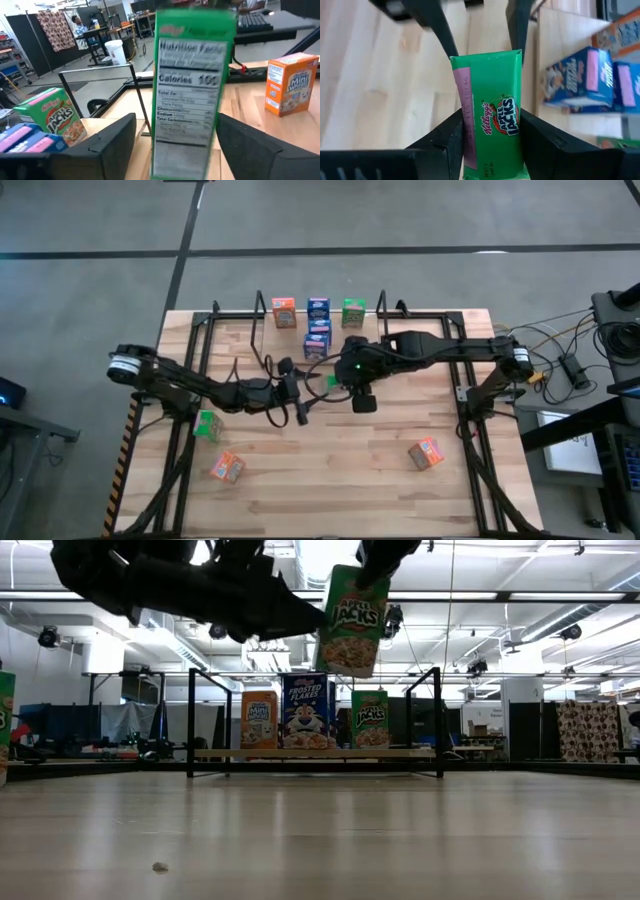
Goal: Stack cereal on shelf
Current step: Put the right green cereal box on the shelf
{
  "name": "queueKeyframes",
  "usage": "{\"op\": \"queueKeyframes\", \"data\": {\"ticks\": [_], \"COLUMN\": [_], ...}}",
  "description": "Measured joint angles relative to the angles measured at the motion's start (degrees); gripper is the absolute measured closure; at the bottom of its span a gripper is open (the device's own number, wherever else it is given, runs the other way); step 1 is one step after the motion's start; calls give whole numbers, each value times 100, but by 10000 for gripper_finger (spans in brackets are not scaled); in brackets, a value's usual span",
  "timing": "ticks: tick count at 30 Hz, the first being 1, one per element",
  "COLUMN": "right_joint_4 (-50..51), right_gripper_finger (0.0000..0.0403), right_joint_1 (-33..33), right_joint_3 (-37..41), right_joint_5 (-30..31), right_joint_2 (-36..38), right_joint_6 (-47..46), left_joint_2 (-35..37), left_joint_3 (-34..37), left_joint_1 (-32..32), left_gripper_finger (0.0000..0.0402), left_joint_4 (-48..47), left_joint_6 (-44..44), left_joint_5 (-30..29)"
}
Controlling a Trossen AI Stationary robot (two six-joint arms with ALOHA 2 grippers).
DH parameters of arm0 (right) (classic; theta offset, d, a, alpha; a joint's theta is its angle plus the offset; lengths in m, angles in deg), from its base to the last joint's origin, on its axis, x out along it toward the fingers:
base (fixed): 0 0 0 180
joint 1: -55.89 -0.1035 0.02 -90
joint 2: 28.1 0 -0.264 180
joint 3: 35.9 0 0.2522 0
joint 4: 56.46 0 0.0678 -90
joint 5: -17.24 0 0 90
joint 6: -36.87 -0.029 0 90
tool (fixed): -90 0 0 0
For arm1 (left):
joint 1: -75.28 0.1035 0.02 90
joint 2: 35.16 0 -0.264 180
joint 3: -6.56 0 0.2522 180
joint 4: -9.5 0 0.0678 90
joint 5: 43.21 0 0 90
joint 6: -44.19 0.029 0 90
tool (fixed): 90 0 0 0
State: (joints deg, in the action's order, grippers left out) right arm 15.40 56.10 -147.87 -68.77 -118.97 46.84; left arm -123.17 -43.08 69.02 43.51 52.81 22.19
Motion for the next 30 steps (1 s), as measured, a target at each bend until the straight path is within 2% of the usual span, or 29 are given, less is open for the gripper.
{"op": "queueKeyframes", "data": {"ticks": [5, 12, 18, 24, 30], "right_joint_4": [291, 358, 278, 58, -382], "right_gripper_finger": [254, 253, 254, 256, 256], "right_joint_1": [343, 1147, 2010, 2737, 3118], "right_joint_3": [0, 0, 71, 312, 625], "right_joint_5": [99, 79, -496, -986, -1342], "right_joint_2": [0, 0, 0, -3, -7], "right_joint_6": [152, 545, 935, 1167, 1268], "left_joint_2": [588, 1564, 2151, 2308, 2247], "left_joint_3": [0, 0, 0, 0, 0], "left_joint_1": [-16, -45, -48, -48, -48], "left_gripper_finger": [123, 118, 118, 118, 118], "left_joint_4": [-836, -1500, -1896, -2080, -2092], "left_joint_6": [124, 159, 141, 118, 118], "left_joint_5": [2, 4, 7, 7, 7]}}
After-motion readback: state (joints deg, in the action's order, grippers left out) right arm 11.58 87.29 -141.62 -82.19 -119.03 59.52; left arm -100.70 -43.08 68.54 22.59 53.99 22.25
